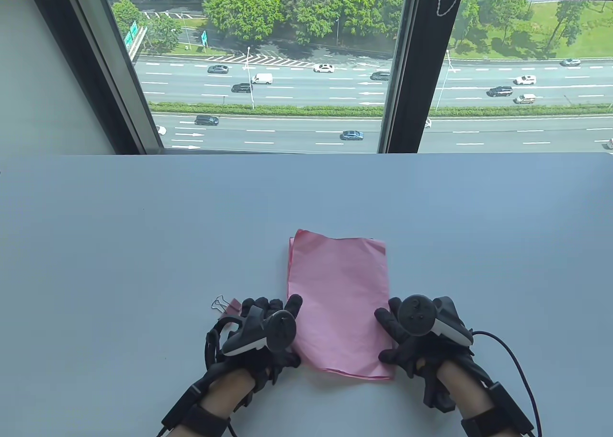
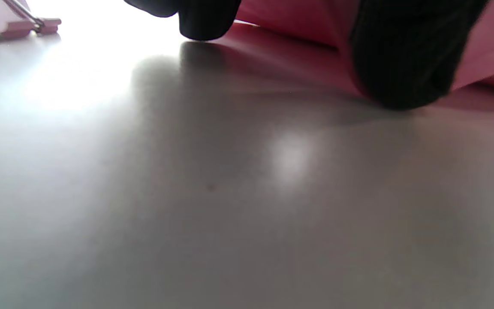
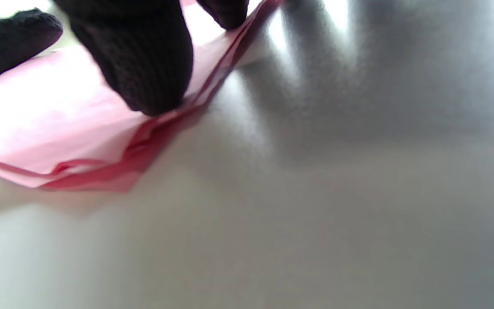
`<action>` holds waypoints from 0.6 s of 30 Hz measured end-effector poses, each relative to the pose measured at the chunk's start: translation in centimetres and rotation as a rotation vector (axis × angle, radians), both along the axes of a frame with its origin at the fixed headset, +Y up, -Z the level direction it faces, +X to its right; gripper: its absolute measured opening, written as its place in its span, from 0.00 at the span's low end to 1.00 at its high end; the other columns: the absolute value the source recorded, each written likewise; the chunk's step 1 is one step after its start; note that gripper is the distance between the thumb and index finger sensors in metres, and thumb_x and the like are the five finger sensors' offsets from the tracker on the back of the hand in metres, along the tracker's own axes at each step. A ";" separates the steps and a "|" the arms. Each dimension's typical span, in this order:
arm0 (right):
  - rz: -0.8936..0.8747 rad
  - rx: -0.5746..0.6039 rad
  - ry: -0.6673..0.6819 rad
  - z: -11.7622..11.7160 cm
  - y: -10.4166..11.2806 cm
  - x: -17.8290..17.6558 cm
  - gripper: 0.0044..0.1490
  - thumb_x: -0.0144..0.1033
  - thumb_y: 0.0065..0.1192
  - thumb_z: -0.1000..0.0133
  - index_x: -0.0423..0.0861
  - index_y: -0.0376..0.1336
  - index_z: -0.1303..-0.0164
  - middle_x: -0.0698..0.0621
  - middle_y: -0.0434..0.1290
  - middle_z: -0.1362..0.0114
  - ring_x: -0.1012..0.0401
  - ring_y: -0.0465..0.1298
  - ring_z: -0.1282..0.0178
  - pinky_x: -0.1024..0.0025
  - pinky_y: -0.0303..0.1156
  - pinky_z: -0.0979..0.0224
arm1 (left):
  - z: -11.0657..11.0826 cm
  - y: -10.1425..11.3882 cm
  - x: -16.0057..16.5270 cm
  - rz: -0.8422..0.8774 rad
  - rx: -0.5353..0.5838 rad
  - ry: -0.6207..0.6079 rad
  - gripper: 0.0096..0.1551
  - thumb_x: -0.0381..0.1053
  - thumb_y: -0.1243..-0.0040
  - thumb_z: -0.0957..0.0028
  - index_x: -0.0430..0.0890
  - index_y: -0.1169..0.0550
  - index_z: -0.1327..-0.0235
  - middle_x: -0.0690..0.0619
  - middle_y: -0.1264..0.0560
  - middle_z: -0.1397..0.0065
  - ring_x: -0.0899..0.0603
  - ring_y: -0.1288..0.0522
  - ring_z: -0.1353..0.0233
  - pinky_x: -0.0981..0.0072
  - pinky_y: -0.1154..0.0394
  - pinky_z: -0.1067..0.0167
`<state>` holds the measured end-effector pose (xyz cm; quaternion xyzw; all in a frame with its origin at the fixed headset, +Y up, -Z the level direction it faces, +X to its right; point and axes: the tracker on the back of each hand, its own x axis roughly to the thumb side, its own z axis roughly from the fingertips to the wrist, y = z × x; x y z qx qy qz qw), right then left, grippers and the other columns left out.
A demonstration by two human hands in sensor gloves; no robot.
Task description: Clip paper with binder clip (Left hand to clip)
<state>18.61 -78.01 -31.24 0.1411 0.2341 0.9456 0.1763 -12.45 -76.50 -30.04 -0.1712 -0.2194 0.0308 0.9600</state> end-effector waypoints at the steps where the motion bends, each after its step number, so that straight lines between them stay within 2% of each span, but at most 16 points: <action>1: -0.001 0.000 0.001 0.0 0.0 0.0 0.56 0.49 0.71 0.51 0.51 0.43 0.19 0.44 0.34 0.16 0.34 0.32 0.22 0.28 0.33 0.30 | -0.1 -0.1 -0.2 0.059 -0.021 0.000 0.69 0.71 0.35 0.56 0.53 0.65 0.22 0.39 0.44 0.16 0.27 0.51 0.19 0.34 0.60 0.31; 3: -0.001 -0.001 0.002 0.0 0.0 0.0 0.56 0.50 0.71 0.51 0.51 0.43 0.19 0.44 0.34 0.16 0.34 0.32 0.22 0.28 0.33 0.30 | -0.5 -0.1 -0.9 0.182 -0.076 0.007 0.66 0.70 0.37 0.55 0.54 0.65 0.22 0.41 0.43 0.16 0.29 0.51 0.19 0.34 0.60 0.31; 5: -0.003 -0.005 0.000 0.0 0.0 0.0 0.56 0.49 0.71 0.50 0.51 0.43 0.19 0.45 0.34 0.17 0.35 0.32 0.22 0.28 0.33 0.30 | -0.8 -0.1 -1.9 0.409 -0.201 0.037 0.63 0.69 0.38 0.52 0.55 0.62 0.21 0.46 0.40 0.15 0.32 0.53 0.17 0.34 0.64 0.33; 7: -0.004 -0.015 -0.003 0.0 0.0 0.0 0.56 0.49 0.71 0.50 0.51 0.43 0.19 0.45 0.34 0.17 0.35 0.31 0.22 0.28 0.32 0.30 | -0.8 -0.4 -2.7 0.692 -0.393 0.095 0.59 0.70 0.43 0.49 0.56 0.62 0.20 0.42 0.40 0.16 0.31 0.54 0.18 0.34 0.64 0.33; 9: -0.003 -0.016 -0.002 0.0 0.0 0.0 0.56 0.49 0.71 0.50 0.51 0.43 0.19 0.45 0.34 0.17 0.35 0.31 0.22 0.28 0.32 0.30 | -0.7 -0.7 -2.9 0.825 -0.474 0.138 0.57 0.73 0.46 0.50 0.59 0.61 0.19 0.40 0.42 0.15 0.29 0.55 0.19 0.33 0.64 0.33; 11: -0.005 -0.014 0.000 0.0 0.0 0.0 0.56 0.49 0.71 0.50 0.51 0.43 0.19 0.45 0.34 0.17 0.35 0.31 0.22 0.28 0.33 0.30 | -0.7 -0.9 -2.8 0.847 -0.493 0.134 0.55 0.74 0.48 0.50 0.61 0.61 0.19 0.39 0.43 0.15 0.28 0.54 0.19 0.33 0.63 0.33; 14: -0.021 -0.002 0.005 -0.1 0.0 0.0 0.55 0.49 0.71 0.50 0.51 0.44 0.19 0.44 0.35 0.17 0.34 0.32 0.23 0.28 0.33 0.30 | -0.7 -0.8 -2.5 0.777 -0.409 0.138 0.48 0.72 0.48 0.49 0.62 0.47 0.16 0.40 0.39 0.16 0.30 0.50 0.19 0.33 0.59 0.32; 16: -0.042 0.007 0.013 -0.1 0.1 0.2 0.54 0.49 0.71 0.50 0.52 0.46 0.19 0.45 0.37 0.16 0.33 0.33 0.23 0.28 0.34 0.30 | -0.7 -0.7 -2.1 0.737 -0.361 0.142 0.44 0.68 0.45 0.48 0.59 0.38 0.17 0.41 0.36 0.18 0.31 0.47 0.19 0.33 0.57 0.31; 18: -0.062 -0.010 0.015 -0.2 0.1 0.4 0.53 0.50 0.70 0.50 0.52 0.46 0.19 0.46 0.37 0.16 0.34 0.32 0.23 0.28 0.33 0.30 | -0.6 -0.7 -1.8 0.707 -0.320 0.153 0.41 0.62 0.40 0.48 0.55 0.34 0.20 0.43 0.34 0.19 0.33 0.45 0.19 0.34 0.54 0.31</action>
